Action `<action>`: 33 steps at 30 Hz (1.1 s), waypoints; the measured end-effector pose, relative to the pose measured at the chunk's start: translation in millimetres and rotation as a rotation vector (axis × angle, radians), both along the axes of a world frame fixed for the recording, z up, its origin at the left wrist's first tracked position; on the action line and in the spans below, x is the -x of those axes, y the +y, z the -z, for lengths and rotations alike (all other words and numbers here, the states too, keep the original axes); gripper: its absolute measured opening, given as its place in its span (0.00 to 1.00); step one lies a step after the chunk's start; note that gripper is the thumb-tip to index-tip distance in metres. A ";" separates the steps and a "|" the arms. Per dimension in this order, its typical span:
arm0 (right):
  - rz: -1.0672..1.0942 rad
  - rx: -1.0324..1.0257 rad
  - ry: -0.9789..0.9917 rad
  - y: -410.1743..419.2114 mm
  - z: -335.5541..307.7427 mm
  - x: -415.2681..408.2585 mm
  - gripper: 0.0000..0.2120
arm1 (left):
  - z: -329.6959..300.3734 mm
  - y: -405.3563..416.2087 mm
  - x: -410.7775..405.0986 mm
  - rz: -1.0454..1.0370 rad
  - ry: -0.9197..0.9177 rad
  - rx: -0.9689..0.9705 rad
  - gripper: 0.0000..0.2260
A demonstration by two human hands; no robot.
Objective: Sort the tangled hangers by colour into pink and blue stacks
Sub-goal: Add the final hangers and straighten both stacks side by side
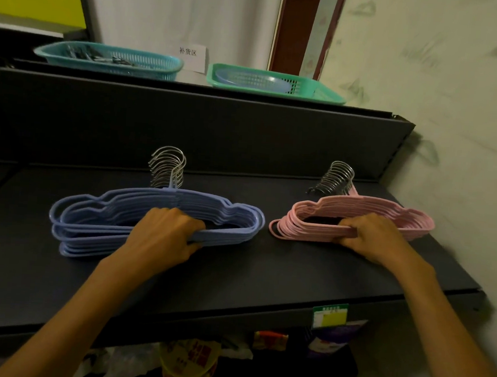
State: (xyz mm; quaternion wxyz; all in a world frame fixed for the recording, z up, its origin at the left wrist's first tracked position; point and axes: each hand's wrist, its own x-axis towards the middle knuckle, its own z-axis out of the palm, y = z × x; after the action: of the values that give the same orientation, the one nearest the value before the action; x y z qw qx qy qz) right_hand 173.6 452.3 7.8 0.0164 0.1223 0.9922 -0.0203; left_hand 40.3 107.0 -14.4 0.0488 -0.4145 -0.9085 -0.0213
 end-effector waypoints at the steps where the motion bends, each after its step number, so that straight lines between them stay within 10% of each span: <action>1: 0.004 0.006 0.002 3.4 -0.7 -1.3 0.05 | 0.8 1.8 0.3 0.000 0.000 0.000 0.11; 33: -0.212 0.013 0.071 10.0 7.8 8.9 0.05 | -12.1 28.1 -7.9 -0.156 -0.140 0.091 0.13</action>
State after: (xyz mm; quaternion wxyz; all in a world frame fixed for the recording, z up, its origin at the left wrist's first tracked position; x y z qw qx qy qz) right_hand 164.7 462.3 0.1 -0.0160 0.0159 0.9993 -0.0291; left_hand 48.2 135.1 -2.3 -0.0322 -0.3420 -0.9391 -0.0052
